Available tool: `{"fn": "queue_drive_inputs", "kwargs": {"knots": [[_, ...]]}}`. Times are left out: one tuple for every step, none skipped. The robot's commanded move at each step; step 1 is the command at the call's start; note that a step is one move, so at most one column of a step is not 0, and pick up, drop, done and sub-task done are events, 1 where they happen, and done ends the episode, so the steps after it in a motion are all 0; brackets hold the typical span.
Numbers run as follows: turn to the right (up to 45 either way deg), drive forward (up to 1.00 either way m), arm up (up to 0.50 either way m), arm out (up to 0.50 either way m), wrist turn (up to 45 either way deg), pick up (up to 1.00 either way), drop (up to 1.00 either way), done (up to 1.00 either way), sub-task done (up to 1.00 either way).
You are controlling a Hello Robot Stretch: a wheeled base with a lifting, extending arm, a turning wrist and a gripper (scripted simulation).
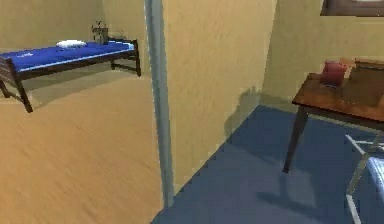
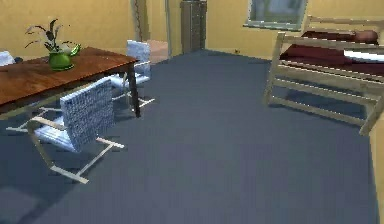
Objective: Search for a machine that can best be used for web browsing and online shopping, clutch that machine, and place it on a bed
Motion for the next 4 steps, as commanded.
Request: {"fn": "queue_drive_inputs", "kwargs": {"knots": [[0.0, 0.5, 0.0, 0.0, 0.0, 0.0, 0.0, 0.0, 0.0], [-45.0, 0.0, 0.0, 0.0, 0.0, 0.0, 0.0, 0.0, 0.0], [-3.0, 0.0, 0.0, 0.0, 0.0, 0.0, 0.0, 0.0, 0.0], [0.0, 1.0, 0.0, 0.0, 0.0, 0.0, 0.0, 0.0, 0.0]]}}
